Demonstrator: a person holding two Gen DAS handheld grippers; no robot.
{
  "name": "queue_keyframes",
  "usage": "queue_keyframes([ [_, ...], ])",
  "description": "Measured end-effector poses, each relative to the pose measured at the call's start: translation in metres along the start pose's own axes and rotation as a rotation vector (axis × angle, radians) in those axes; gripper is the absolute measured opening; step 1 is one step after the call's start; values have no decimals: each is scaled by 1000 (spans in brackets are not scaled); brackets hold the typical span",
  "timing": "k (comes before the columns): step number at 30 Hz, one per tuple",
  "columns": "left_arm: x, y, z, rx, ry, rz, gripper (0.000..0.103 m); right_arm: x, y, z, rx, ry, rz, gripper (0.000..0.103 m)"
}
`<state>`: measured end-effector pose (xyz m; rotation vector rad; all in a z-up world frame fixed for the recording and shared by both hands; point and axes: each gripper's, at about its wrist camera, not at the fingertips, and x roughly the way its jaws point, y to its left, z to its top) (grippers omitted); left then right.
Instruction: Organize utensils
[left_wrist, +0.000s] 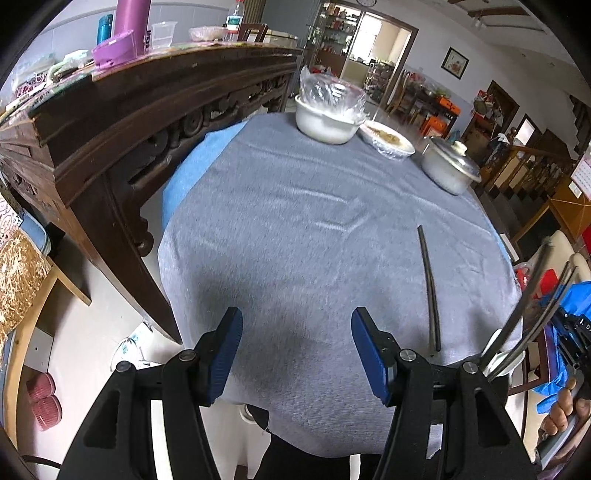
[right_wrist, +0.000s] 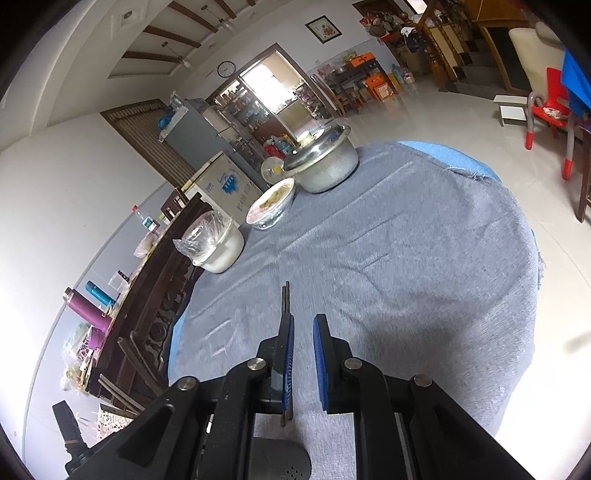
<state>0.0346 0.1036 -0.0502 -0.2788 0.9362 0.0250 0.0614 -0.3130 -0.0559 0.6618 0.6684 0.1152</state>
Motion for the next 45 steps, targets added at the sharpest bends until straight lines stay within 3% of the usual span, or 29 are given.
queue_keyframes([
  [13,42,8,-1,-20,88,14,62,44,3,5,-23,101,-6,13],
  [25,87,22,9,-55,163,23,62,189,28,18,-159,401,-9,13],
  [35,95,13,31,-37,137,10,62,255,60,8,-352,389,-71,13],
  [45,107,0,36,-16,150,-6,62,274,69,0,-463,372,-178,13],
])
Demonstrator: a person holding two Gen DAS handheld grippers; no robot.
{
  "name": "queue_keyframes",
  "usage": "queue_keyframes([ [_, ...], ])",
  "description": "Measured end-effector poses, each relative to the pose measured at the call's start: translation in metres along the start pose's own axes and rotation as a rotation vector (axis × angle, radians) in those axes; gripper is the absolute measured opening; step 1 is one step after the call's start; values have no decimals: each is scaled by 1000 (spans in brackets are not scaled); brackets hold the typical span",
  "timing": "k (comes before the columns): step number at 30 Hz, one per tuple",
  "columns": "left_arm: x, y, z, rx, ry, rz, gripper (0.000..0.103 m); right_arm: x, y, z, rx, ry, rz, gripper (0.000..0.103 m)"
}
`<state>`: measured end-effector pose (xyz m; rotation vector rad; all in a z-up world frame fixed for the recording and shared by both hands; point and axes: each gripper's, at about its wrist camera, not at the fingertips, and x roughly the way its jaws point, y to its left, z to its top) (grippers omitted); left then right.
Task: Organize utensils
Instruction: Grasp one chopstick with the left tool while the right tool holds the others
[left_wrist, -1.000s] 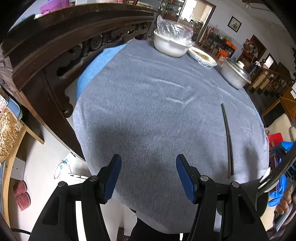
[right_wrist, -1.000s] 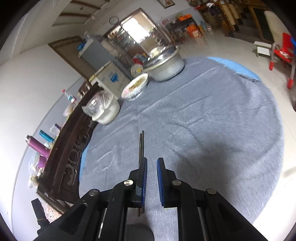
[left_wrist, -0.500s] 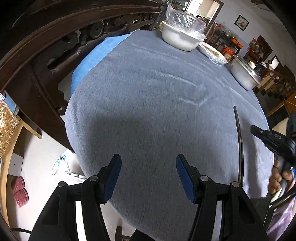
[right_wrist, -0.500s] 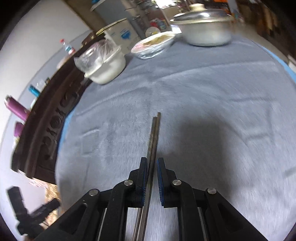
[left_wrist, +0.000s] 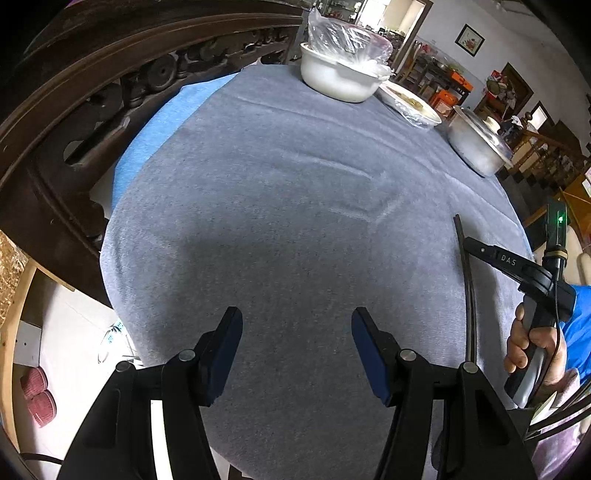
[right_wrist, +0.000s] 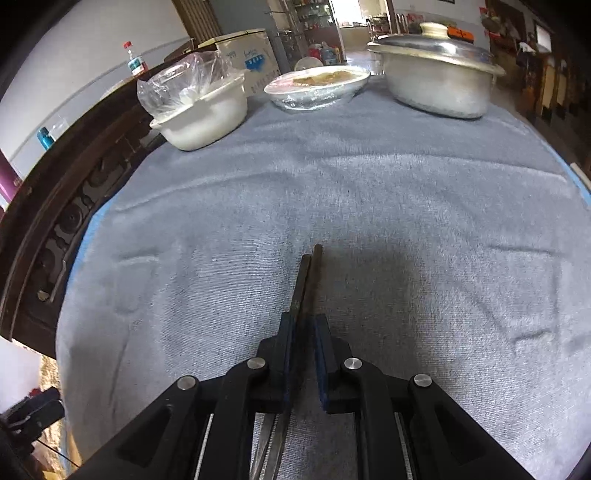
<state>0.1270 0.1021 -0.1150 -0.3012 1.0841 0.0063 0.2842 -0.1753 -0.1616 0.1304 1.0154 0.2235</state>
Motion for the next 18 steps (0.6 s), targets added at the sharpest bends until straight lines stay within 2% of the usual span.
queue_keyframes([
  [2,-1,-2,0,6,-1,2,62,1,1,0,-29,0,-63,13],
  [4,-1,-5,2,13,-6,3,62,0,-4,-1,-30,7,-75,10],
  [12,0,-21,15,66,-42,19,62,-11,-43,1,116,28,-44,9],
  [17,9,-51,36,167,-70,-4,62,-10,-56,11,213,73,3,14],
  [18,12,-58,40,190,-71,-20,62,-8,-57,15,226,79,5,19],
])
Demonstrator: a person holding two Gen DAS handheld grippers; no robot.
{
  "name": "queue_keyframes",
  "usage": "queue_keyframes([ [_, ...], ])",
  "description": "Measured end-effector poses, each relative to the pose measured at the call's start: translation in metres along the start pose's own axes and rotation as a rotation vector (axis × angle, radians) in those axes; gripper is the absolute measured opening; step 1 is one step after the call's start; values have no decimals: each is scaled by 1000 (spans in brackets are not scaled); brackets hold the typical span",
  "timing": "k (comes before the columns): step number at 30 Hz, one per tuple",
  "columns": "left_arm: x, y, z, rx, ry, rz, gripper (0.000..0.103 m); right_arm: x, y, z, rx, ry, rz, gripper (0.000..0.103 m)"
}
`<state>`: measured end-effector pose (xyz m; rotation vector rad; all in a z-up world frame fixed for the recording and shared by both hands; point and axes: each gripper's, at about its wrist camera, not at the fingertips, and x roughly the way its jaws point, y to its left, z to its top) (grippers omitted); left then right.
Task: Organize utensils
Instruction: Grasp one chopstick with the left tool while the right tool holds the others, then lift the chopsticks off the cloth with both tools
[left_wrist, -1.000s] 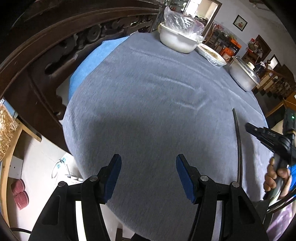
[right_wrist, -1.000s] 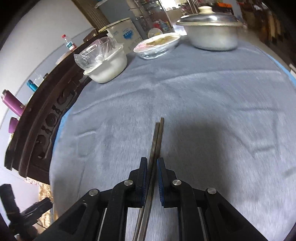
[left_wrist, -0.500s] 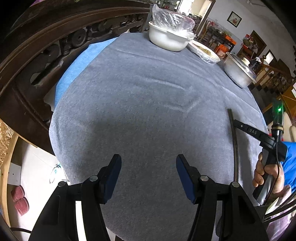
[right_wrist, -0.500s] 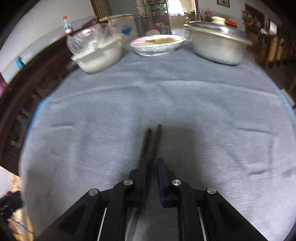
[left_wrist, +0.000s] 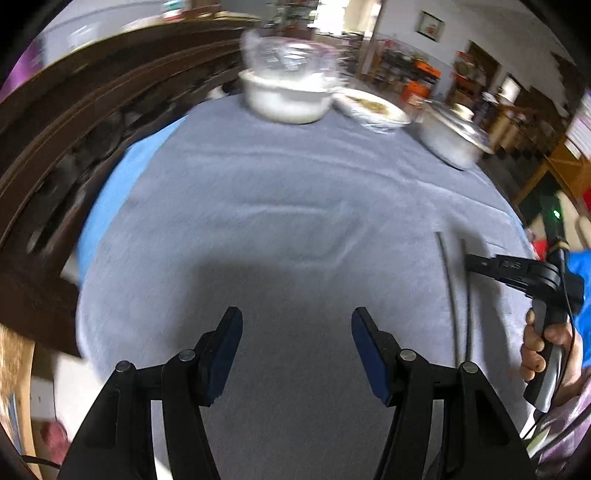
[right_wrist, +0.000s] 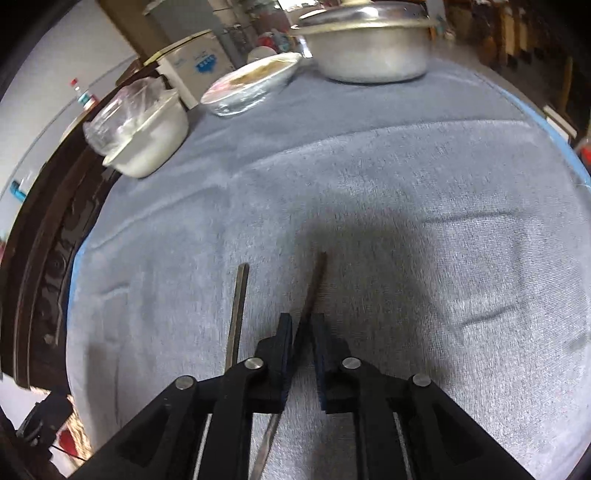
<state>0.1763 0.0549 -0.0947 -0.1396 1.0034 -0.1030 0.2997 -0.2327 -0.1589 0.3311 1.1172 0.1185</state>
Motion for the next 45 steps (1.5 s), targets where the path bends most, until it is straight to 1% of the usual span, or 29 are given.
queue_keyframes([
  [1,4,-7,6,25,1,-19,62,1,1,3,9,2,7,26],
  [3,17,-25,22,73,30,-62,62,4,4,10,8,8,11,32],
  [5,29,-41,34,104,59,-119,62,6,7,13,-2,7,-13,29],
  [6,35,-50,39,122,78,-139,62,7,10,15,-29,9,-49,16],
  [7,42,-58,45,139,101,-150,62,9,11,14,-60,15,-95,8],
  [9,52,-72,49,165,131,-176,61,6,11,12,-121,17,-117,7],
  [11,61,-89,52,195,163,-206,57,0,5,9,-144,9,-141,7],
  [14,73,-113,55,234,196,-246,55,-9,-13,3,-133,-1,-129,7],
  [18,94,-139,61,248,237,-257,55,-13,-25,0,-123,7,-100,7],
  [20,104,-150,66,255,247,-250,55,-15,-29,-1,-127,15,-88,7],
  [21,109,-153,68,258,251,-243,51,-16,-31,0,-127,18,-81,7],
  [22,115,-157,70,260,261,-238,40,-17,-33,-1,-124,21,-74,7],
  [25,130,-160,71,247,309,-238,22,-16,-38,1,-105,43,-52,7],
  [26,134,-161,71,248,303,-234,21,-16,-38,2,-103,50,-51,7],
  [28,136,-166,71,281,287,-214,15,-14,-37,5,-104,69,-59,9],
  [30,138,-168,71,291,287,-210,13,-12,-32,8,-125,88,-83,9],
  [32,140,-170,73,297,292,-207,9,-10,-26,10,-147,95,-109,9],
  [35,143,-170,76,272,302,-216,7,-7,-18,10,-207,77,-133,8],
  [38,141,-164,73,262,299,-220,5,-9,-21,7,-192,57,-123,7],
  [41,133,-149,70,242,279,-199,5,-18,-25,-1,-172,34,-89,6],
  [45,112,-126,69,213,229,-190,5,-41,-28,-14,-160,-41,-45,6],
])
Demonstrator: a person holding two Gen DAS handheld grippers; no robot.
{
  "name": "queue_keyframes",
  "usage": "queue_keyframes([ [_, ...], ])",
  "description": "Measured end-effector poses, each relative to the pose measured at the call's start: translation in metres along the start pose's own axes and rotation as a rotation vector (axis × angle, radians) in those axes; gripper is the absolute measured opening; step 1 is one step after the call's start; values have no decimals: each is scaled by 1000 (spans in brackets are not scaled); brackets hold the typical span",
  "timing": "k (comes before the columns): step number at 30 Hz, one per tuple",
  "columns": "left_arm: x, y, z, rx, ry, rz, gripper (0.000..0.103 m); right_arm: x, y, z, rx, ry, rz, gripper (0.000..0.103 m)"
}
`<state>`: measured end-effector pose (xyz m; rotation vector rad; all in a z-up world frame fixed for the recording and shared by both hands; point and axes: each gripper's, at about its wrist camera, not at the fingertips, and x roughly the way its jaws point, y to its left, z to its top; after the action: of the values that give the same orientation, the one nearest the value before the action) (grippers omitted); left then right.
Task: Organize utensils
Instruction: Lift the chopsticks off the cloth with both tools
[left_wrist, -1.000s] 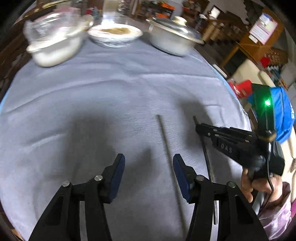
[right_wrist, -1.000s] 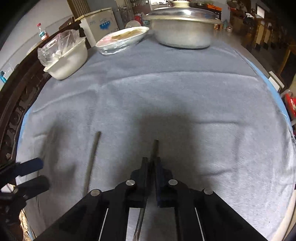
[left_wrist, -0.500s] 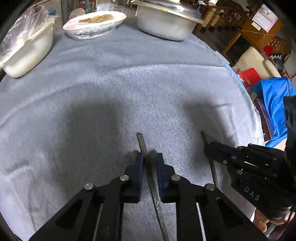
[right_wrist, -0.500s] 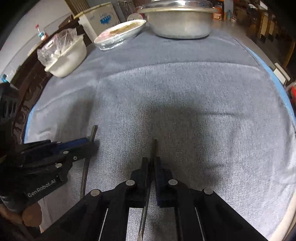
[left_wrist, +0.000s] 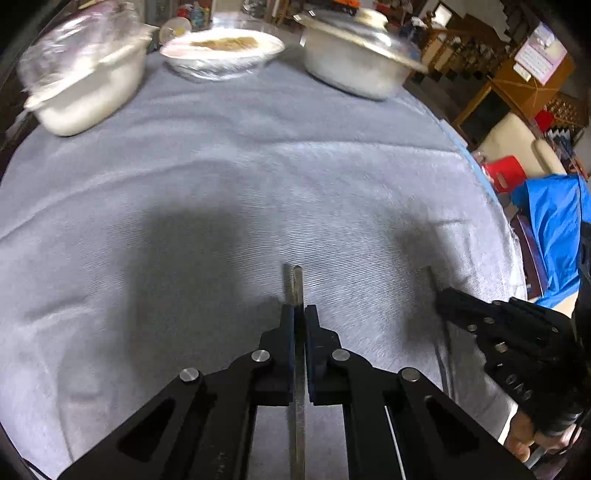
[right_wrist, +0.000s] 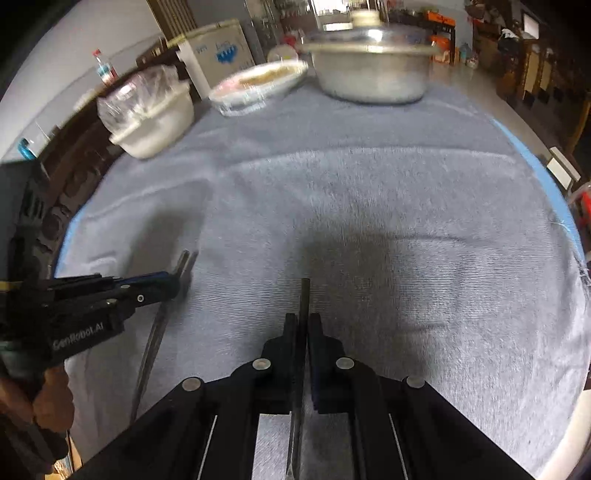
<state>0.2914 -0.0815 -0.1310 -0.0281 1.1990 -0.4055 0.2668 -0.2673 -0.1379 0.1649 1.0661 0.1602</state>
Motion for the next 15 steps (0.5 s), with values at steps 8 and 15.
queue_keyframes([
  [8,-81,30,-28,-65,-175,29,5,-69,6,-17,33,-200,32,6],
  [15,-164,38,-64,-107,-378,61,5,-133,16,-41,56,-375,40,6],
])
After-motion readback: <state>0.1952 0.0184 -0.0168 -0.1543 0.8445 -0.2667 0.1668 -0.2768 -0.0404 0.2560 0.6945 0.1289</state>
